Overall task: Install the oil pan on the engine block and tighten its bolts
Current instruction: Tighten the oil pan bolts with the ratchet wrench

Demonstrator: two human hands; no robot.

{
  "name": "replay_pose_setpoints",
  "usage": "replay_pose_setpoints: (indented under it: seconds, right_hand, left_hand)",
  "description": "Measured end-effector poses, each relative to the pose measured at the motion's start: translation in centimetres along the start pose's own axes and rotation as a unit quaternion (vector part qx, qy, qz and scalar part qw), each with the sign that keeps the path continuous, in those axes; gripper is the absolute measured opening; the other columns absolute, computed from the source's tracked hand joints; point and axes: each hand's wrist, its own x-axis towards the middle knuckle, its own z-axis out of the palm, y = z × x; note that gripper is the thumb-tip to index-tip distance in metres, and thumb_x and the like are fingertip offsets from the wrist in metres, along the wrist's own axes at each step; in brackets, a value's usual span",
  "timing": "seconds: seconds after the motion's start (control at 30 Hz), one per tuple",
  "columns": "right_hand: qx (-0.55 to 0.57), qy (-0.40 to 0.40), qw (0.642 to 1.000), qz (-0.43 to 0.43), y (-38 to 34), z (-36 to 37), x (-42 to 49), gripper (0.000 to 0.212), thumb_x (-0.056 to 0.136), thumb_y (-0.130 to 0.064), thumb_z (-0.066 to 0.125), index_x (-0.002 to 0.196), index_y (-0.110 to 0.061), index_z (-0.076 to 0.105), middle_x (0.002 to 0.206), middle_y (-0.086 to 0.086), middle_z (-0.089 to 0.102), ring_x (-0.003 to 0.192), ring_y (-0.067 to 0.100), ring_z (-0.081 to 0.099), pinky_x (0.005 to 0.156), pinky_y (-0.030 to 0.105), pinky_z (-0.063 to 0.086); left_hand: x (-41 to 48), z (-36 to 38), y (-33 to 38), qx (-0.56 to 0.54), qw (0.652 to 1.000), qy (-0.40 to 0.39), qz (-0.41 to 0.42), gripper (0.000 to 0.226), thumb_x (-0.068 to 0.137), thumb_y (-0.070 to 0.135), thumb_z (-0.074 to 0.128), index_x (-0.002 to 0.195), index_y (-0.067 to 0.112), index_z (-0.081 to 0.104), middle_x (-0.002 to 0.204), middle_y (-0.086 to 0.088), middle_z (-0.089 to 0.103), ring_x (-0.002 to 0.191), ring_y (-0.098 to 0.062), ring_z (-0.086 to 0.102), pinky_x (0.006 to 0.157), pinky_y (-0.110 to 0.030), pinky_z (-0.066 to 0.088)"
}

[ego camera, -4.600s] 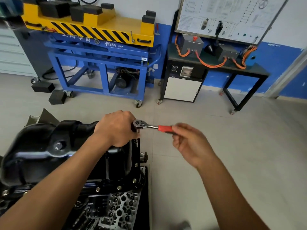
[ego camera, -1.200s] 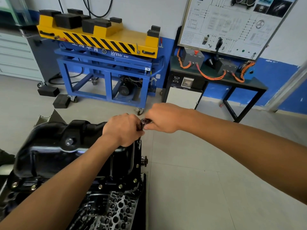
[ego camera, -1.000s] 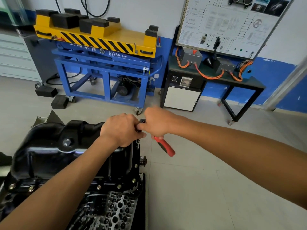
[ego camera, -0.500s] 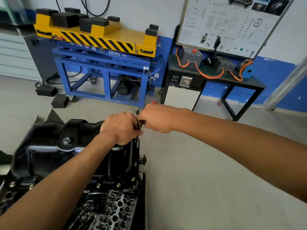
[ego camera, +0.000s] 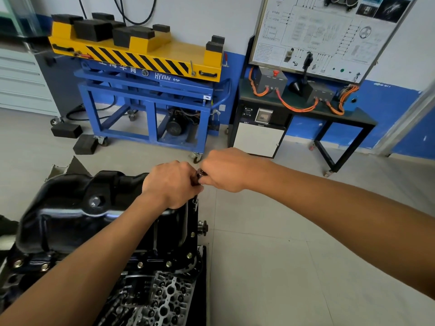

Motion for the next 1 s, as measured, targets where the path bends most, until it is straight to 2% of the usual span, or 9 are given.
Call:
replay_pose_setpoints:
  seconds: [0.07,0.13,0.2,0.33,0.5,0.67,0.77,0.9,1.0]
  right_hand:
    - [0.07,0.023,0.996,0.05,-0.7,0.2,0.1,0.046,0.1,-0.043,0.051,0.063,-0.016,0.05,0.064,0.001,0.05,0.057,0.02,0.052,0.047,0.031,0.032]
    - [0.179,0.032,0.978,0.106,-1.4,0.5,0.3,0.046,0.098,-0.039,0.055,0.06,-0.014,0.053,0.06,0.005,0.056,0.054,0.023,0.058,0.047,0.036,0.043]
    - [0.273,0.024,0.949,0.153,-2.2,0.8,0.4,0.042,0.096,-0.032,0.055,0.06,-0.009,0.057,0.057,0.012,0.065,0.057,0.03,0.067,0.058,0.044,0.058]
    - [0.341,0.008,0.921,0.188,-2.5,1.0,0.4,0.037,0.095,-0.029,0.057,0.067,-0.005,0.058,0.059,0.014,0.07,0.047,0.019,0.068,0.064,0.04,0.062]
    - [0.219,-0.035,0.968,0.118,-1.5,-0.1,0.3,0.038,0.097,-0.035,0.061,0.07,-0.008,0.059,0.046,0.005,0.063,0.048,0.016,0.067,0.043,0.024,0.042]
    - [0.084,-0.043,0.996,0.002,0.1,-1.3,0.4,0.008,0.096,-0.023,0.062,0.096,-0.016,0.064,0.079,0.003,0.059,0.078,0.023,0.056,0.073,0.043,0.05]
    - [0.102,-0.047,0.993,-0.041,1.4,-1.5,0.1,0.023,0.099,-0.023,0.059,0.121,-0.022,0.064,0.094,0.002,0.065,0.091,0.024,0.058,0.083,0.046,0.049]
    - [0.085,-0.03,0.996,-0.027,1.5,-0.6,-0.2,0.017,0.099,-0.034,0.059,0.101,-0.018,0.064,0.082,0.002,0.063,0.078,0.022,0.061,0.074,0.046,0.052]
    - [0.059,-0.008,0.998,0.029,0.9,-0.3,-0.2,0.037,0.099,-0.043,0.055,0.079,-0.012,0.061,0.067,0.003,0.058,0.063,0.022,0.058,0.056,0.037,0.048]
  left_hand:
    - [0.0,0.0,0.1,0.003,1.0,0.004,-0.004,0.03,0.087,0.057,0.056,0.071,0.032,0.057,0.077,0.005,0.061,0.071,-0.02,0.056,0.065,-0.032,0.039]
    - [0.0,0.0,0.2,0.011,1.0,0.006,-0.006,0.031,0.086,0.058,0.055,0.072,0.031,0.056,0.075,0.005,0.055,0.07,-0.02,0.052,0.065,-0.032,0.038]
    - [0.0,-0.1,0.3,0.011,1.0,0.001,-0.007,0.033,0.084,0.061,0.058,0.077,0.029,0.061,0.074,0.005,0.054,0.069,-0.02,0.052,0.065,-0.032,0.038]
    - [0.2,-0.2,0.0,-0.003,1.0,-0.014,0.0,0.035,0.083,0.062,0.064,0.067,0.031,0.056,0.066,0.009,0.049,0.066,-0.018,0.05,0.062,-0.031,0.036]
    - [0.2,-0.2,-0.2,-0.007,1.0,-0.024,0.005,0.035,0.085,0.061,0.064,0.067,0.032,0.057,0.071,0.009,0.057,0.069,-0.016,0.056,0.061,-0.031,0.037]
    - [0.3,-0.3,-0.2,-0.016,1.0,-0.02,-0.002,0.026,0.086,0.058,0.065,0.09,0.034,0.072,0.088,0.007,0.068,0.081,-0.017,0.061,0.07,-0.031,0.042]
    - [0.3,-0.2,-0.2,-0.017,1.0,-0.021,-0.006,0.027,0.086,0.058,0.065,0.094,0.034,0.073,0.092,0.008,0.07,0.087,-0.018,0.065,0.07,-0.031,0.043]
    - [0.3,-0.2,-0.1,-0.012,1.0,-0.018,-0.006,0.027,0.086,0.059,0.063,0.095,0.034,0.071,0.094,0.005,0.069,0.084,-0.018,0.062,0.07,-0.032,0.042]
    - [0.2,-0.2,-0.1,-0.008,1.0,-0.006,-0.011,0.025,0.086,0.06,0.061,0.092,0.037,0.069,0.091,0.005,0.068,0.078,-0.017,0.057,0.068,-0.032,0.041]
